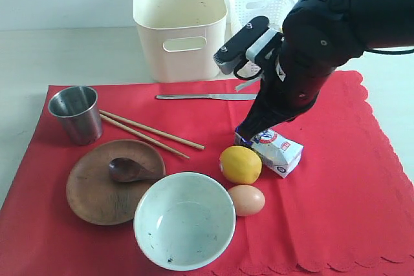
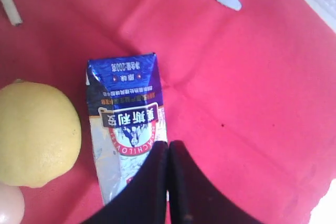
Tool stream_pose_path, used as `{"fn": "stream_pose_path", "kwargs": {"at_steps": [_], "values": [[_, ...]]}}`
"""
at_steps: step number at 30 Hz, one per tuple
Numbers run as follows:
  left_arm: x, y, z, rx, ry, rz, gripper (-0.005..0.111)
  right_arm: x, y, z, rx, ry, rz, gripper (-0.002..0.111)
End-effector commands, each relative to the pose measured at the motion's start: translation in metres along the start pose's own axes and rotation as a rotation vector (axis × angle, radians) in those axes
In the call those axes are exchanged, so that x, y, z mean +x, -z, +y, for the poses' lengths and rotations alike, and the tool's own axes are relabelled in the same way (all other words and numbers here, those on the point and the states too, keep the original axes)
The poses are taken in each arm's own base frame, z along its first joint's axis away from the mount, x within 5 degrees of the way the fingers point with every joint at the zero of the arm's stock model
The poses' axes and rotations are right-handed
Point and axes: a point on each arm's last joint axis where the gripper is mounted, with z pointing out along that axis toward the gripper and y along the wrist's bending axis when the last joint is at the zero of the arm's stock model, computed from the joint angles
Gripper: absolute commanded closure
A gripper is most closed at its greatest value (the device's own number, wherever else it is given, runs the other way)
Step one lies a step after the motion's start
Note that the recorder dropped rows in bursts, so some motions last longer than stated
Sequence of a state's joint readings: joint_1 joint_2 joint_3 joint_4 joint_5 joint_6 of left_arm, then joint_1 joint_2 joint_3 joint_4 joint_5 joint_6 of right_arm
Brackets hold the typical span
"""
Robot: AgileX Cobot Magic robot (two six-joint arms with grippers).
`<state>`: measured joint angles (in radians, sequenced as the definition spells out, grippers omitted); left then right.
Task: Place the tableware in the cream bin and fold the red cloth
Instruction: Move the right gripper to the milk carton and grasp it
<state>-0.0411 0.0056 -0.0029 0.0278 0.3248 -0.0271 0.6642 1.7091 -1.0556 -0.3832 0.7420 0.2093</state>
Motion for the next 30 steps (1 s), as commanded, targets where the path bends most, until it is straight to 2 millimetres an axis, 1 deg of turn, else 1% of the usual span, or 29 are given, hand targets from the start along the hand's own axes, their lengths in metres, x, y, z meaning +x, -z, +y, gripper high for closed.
{"fn": "stream_pose_path", "kwargs": {"at_steps": [1,2,4,7,9,12,14,15,17,23,25,27,29,30], "values": [[0.0,0.0,0.0,-0.004,-0.004,-0.008,0.107,0.005,-0.002,0.0,0.005,-0.093,0.041,0.105],[0.0,0.0,0.0,-0.004,-0.004,-0.008,0.107,0.006,-0.003,0.0,0.001,-0.093,0.038,0.103],[0.0,0.0,0.0,-0.004,-0.004,-0.008,0.107,0.01,-0.007,0.002,-0.003,-0.089,0.048,0.094],[0.0,0.0,0.0,-0.004,-0.004,-0.008,0.107,0.02,-0.013,0.005,-0.009,-0.084,0.081,0.078],[0.0,0.0,0.0,-0.004,-0.004,-0.008,0.107,0.025,-0.016,0.007,-0.016,-0.075,0.092,0.065],[0.0,0.0,0.0,-0.004,-0.004,-0.008,0.107,0.024,-0.018,0.009,-0.032,-0.046,0.042,0.048],[0.0,0.0,0.0,-0.004,-0.004,-0.008,0.107,0.021,-0.019,0.011,-0.054,-0.032,0.015,0.041],[0.0,0.0,0.0,-0.004,-0.004,-0.008,0.107,0.021,-0.019,0.012,-0.07,-0.025,0.011,0.039],[0.0,0.0,0.0,-0.004,-0.004,-0.008,0.107,0.021,-0.023,0.014,-0.078,-0.006,0.025,0.039],[0.0,0.0,0.0,-0.004,-0.004,-0.008,0.107,0.026,-0.054,0.019,-0.06,0.053,0.109,0.039],[0.0,0.0,0.0,-0.004,-0.004,-0.008,0.107,0.029,-0.065,0.017,-0.049,0.057,0.141,0.039],[0.0,0.0,0.0,-0.004,-0.004,-0.008,0.107,0.031,-0.071,0.013,-0.05,0.035,0.155,0.039],[0.0,0.0,0.0,-0.004,-0.004,-0.008,0.107,0.031,-0.073,0.011,-0.051,0.031,0.149,0.041],[0.0,0.0,0.0,-0.004,-0.004,-0.008,0.107,0.031,-0.073,0.011,-0.051,0.035,0.148,0.045]]}}
